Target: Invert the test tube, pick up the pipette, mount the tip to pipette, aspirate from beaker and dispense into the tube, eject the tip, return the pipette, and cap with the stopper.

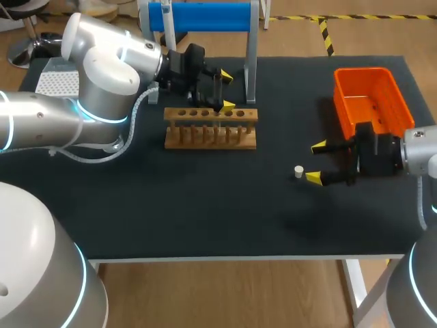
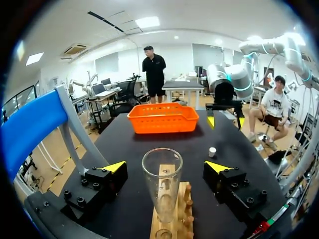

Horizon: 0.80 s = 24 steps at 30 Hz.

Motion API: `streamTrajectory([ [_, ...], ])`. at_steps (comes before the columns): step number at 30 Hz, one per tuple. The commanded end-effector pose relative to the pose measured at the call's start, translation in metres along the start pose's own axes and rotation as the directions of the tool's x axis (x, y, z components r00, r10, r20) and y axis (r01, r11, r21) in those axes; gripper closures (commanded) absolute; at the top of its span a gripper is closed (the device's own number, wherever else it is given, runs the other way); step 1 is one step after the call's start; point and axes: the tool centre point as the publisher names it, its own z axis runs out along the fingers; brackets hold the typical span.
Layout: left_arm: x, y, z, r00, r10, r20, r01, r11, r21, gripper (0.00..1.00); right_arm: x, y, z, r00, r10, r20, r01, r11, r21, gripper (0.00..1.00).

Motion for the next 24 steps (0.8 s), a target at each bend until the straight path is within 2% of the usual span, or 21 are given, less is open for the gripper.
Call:
streamTrajectory([
  [1,-0.0016,0.0010,0.0000,1.000,0.002,-0.005,-0.002,1.000,0.002,0.00,0.0009,-0.0003,-0.0007,1.000,-0.001,0.001,0.001,1.000,0.000,0.00],
  [24,-0.0016,0.0010,0.0000,1.000,0.002,-0.005,-0.002,1.000,0.002,0.00,-0.0006,-0.0031,0.0019,1.000,0.000,0.005,0.000,1.000,0.003,0.00],
])
